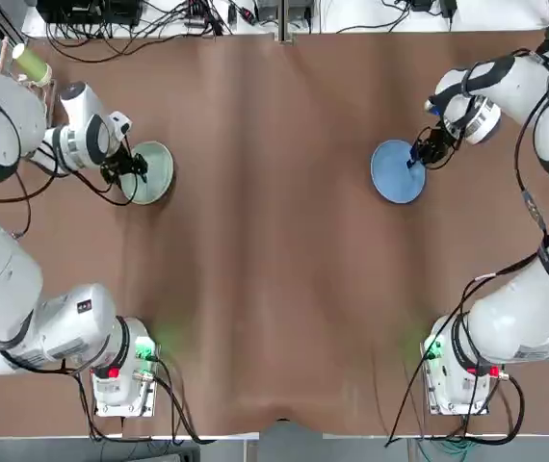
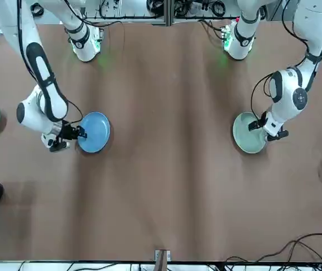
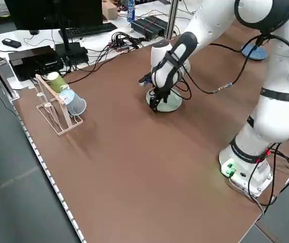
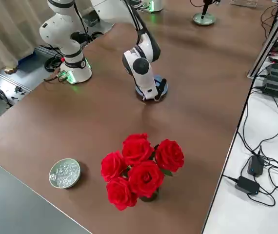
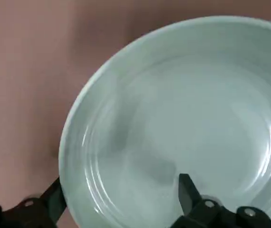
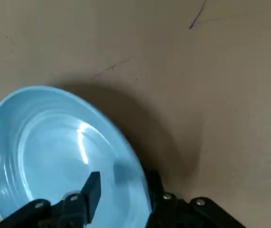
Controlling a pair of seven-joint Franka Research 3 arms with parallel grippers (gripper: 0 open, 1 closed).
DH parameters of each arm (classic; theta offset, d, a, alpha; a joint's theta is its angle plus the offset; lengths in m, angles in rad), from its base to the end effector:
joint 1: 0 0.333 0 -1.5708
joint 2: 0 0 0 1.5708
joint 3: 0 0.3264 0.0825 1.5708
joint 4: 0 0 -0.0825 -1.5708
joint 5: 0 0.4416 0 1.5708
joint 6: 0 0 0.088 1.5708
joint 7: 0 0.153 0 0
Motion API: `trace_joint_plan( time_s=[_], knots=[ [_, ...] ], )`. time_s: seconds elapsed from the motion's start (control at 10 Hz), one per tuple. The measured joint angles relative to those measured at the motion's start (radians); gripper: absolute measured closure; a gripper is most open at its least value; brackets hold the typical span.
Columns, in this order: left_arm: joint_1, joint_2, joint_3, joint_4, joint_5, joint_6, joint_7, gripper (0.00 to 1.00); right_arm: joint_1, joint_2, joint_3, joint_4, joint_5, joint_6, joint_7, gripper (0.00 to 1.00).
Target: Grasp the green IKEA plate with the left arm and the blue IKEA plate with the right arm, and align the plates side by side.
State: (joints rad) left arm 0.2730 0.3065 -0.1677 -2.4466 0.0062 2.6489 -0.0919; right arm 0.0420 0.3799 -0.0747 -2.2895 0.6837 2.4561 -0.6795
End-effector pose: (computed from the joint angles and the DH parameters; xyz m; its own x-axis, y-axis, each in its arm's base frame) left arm 0.4917 0.0431 0.0828 0.9758 0.1925 -0.1036 0.1973 -0.9796 0.0386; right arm 0.5317 -0.0033 0.0847 0.9958 0.0783 -0.0477 0.0543 -0.9230 -0.3808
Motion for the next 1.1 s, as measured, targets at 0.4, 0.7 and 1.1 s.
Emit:
trace_joint_plan(
  time_s=[0.4, 0.7, 1.1],
  knots=[
    [-0.002, 0.036, -0.051, 0.037, 0.0, 0.002, -0.041, 0.01, 0.035, 0.002, 0.002, -0.005, 0.099, 0.0, 0.0, 0.6],
    [-0.029, 0.074, -0.083, 0.087, 0.0, 0.002, -0.086, 0.01, 0.042, 0.003, 0.001, -0.006, 0.133, 0.0, 0.002, 0.66],
    [-0.065, 0.078, -0.086, 0.103, 0.0, 0.002, -0.104, 0.01, 0.086, 0.007, 0.001, -0.006, 0.224, 0.005, 0.011, 0.69]
  ],
)
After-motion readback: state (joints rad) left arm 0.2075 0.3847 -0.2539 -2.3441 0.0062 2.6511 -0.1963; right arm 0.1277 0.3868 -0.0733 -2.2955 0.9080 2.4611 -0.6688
